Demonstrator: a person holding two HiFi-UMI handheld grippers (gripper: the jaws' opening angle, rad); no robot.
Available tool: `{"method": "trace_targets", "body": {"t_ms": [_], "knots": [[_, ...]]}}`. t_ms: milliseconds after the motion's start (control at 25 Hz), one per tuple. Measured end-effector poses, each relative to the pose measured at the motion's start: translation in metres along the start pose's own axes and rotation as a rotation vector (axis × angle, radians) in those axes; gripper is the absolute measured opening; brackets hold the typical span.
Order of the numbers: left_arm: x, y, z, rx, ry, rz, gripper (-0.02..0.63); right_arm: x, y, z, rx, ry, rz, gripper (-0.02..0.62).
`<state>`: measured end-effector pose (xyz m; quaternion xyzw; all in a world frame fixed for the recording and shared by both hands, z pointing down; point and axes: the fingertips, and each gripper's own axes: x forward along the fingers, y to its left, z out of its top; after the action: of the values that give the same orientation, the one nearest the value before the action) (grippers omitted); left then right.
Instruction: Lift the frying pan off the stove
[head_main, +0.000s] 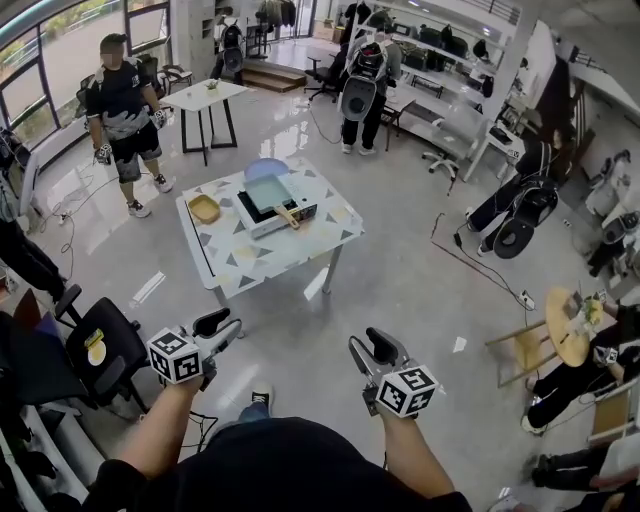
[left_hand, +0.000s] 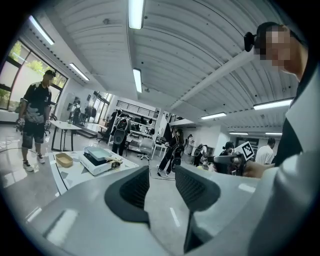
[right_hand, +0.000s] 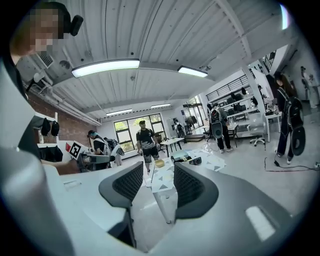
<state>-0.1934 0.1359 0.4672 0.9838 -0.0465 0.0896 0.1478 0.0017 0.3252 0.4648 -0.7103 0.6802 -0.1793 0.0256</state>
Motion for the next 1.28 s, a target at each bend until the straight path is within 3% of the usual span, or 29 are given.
{"method": "trace_targets", "body": {"t_ms": [480, 1280], "knots": [[0.033, 0.043, 0.003, -0.028, 0.017, -0.041, 0.158, 0.039, -0.013, 0.003, 0.019, 0.024, -0.035, 0.207], [0.08, 0.173, 0.033, -0.079, 0.031, -0.082, 0.158, 0.16, -0.028, 0.055, 0.002, 0.042, -0.08, 0.207]]}}
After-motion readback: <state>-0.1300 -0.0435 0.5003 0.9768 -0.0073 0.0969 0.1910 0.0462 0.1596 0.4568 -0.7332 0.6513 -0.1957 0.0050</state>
